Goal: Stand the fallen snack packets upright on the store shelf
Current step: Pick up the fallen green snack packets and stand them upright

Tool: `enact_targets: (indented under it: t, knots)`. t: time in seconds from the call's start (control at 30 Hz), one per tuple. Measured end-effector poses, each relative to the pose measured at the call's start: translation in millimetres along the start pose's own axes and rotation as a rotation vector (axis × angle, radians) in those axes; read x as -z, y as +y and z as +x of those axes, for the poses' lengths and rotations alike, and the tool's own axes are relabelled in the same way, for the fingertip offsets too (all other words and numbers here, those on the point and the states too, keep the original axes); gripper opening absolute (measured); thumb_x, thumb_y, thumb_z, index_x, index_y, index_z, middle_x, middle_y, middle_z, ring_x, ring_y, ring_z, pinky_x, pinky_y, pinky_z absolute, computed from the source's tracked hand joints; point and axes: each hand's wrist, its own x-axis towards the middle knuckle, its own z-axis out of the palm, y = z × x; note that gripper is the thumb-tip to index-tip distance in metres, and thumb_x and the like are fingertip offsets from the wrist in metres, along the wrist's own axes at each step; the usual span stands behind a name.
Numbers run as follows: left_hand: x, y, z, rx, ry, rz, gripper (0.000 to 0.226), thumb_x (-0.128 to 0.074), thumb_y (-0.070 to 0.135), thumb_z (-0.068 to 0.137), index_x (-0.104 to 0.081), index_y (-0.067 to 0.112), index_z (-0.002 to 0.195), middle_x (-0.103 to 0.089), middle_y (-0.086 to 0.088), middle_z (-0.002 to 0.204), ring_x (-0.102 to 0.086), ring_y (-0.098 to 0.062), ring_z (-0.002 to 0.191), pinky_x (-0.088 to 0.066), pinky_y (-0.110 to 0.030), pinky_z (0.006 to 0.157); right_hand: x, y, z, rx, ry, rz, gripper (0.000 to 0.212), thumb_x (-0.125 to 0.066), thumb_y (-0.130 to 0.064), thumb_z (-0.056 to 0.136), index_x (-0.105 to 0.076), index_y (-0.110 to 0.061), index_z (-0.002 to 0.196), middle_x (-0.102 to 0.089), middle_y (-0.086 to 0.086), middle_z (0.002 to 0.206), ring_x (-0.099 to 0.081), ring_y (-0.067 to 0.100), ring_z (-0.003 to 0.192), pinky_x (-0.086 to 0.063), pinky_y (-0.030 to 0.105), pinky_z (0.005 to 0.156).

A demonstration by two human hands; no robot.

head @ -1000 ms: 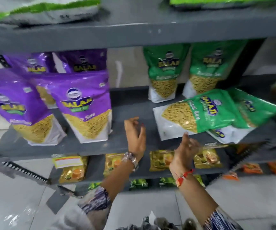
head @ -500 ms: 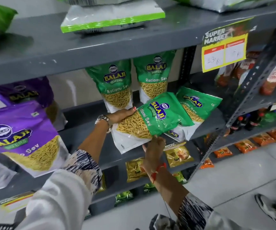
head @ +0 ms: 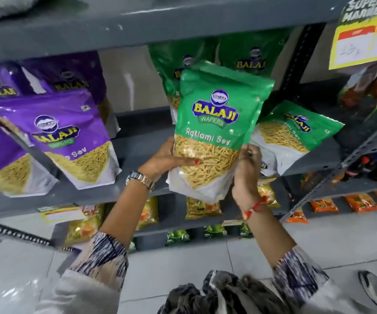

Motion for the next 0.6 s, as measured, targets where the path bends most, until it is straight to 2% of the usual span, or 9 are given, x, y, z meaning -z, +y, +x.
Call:
enact_targets:
  t: [0.03, 0.07, 0.13, 0.2, 0.3, 0.43, 0.5, 0.6]
  knots:
    - [-1.1, 0.3, -7.2, -0.022, 0.028, -0.014, 0.061, -0.08, 0.008, 0.054, -0.049, 0.027, 0.104, -0.066, 0.012, 0.102, -0.063, -0.004, 0.095, -0.053, -0.018, 0.076, -0.8, -4.4, 2.2, 0.021, -0.003, -0.002, 0.009, -0.043, -0.019, 0.098, -0.05, -0.02, 0.092, -0.055, -0.011, 0.087, -0.051, 0.002, 0.078, -0.041, 0.003, 0.057]
    - [-2.5, 1.6, -14.5, -0.035, 0.063, -0.026, 0.067, -0.081, 0.012, 0.051, -0.048, 0.024, 0.108, -0.065, 0.008, 0.106, -0.063, -0.006, 0.098, -0.053, -0.022, 0.08, -0.6, -9.3, 2.7, 0.032, -0.026, -0.02, 0.013, -0.043, -0.018, 0.098, -0.05, -0.022, 0.088, -0.055, -0.009, 0.087, -0.051, 0.003, 0.078, -0.041, 0.003, 0.057]
    - [-5.1, 3.7, -23.5, -0.051, 0.135, -0.032, 0.083, -0.084, 0.018, 0.044, -0.044, 0.016, 0.117, -0.063, 0.001, 0.114, -0.062, -0.009, 0.102, -0.053, -0.025, 0.082, -0.9, -15.9, 5.0, 0.05, -0.06, -0.049, 0.022, -0.043, -0.018, 0.098, -0.05, -0.028, 0.08, -0.056, -0.001, 0.092, -0.053, 0.012, 0.084, -0.044, 0.016, 0.068]
    - [-5.3, 2.7, -26.1, -0.075, 0.204, -0.02, 0.083, -0.086, 0.009, 0.048, -0.041, 0.013, 0.118, -0.062, 0.002, 0.114, -0.061, -0.005, 0.101, -0.054, -0.019, 0.076, -3.0, -14.1, 6.2, 0.04, -0.096, -0.021, 0.024, -0.042, -0.018, 0.098, -0.049, -0.028, 0.078, -0.057, 0.001, 0.091, -0.055, 0.013, 0.085, -0.043, 0.026, 0.072]
    - [-3.6, -4.3, -22.4, -0.12, 0.277, 0.017, 0.086, -0.084, -0.002, 0.05, -0.037, 0.017, 0.12, -0.058, 0.004, 0.114, -0.057, -0.006, 0.105, -0.053, -0.023, 0.084, -10.2, -8.4, 10.2, 0.061, -0.159, 0.013, 0.024, -0.04, -0.015, 0.098, -0.048, -0.026, 0.079, -0.055, -0.005, 0.08, -0.055, 0.0, 0.07, -0.044, 0.019, 0.064]
    - [2.2, -17.6, -9.9, -0.164, 0.398, 0.055, 0.1, -0.085, -0.004, 0.047, -0.031, 0.014, 0.13, -0.055, -0.005, 0.124, -0.053, -0.021, 0.117, -0.047, -0.046, 0.098, -29.8, -3.4, 17.5, 0.071, -0.262, 0.043, 0.024, -0.038, -0.014, 0.1, -0.048, -0.024, 0.081, -0.054, -0.002, 0.08, -0.052, 0.005, 0.072, -0.043, 0.022, 0.066]
    - [4.7, -20.9, -0.3, -0.185, 0.431, 0.07, 0.102, -0.086, -0.001, 0.047, -0.03, 0.014, 0.131, -0.054, -0.007, 0.127, -0.052, -0.022, 0.118, -0.045, -0.049, 0.1, -38.9, -3.2, 25.5, 0.061, -0.301, 0.041, 0.023, -0.036, -0.015, 0.1, -0.048, -0.025, 0.083, -0.055, -0.002, 0.083, -0.054, 0.004, 0.074, -0.044, 0.021, 0.068]
    - [11.7, -21.4, 14.8, -0.198, 0.464, 0.087, 0.101, -0.086, 0.0, 0.048, -0.031, 0.014, 0.131, -0.054, -0.004, 0.125, -0.051, -0.021, 0.119, -0.045, -0.049, 0.1, -46.5, -1.8, 37.7, 0.078, -0.332, 0.037, 0.022, -0.035, -0.015, 0.101, -0.048, -0.026, 0.088, -0.057, -0.007, 0.086, -0.058, -0.011, 0.07, -0.047, 0.011, 0.067]
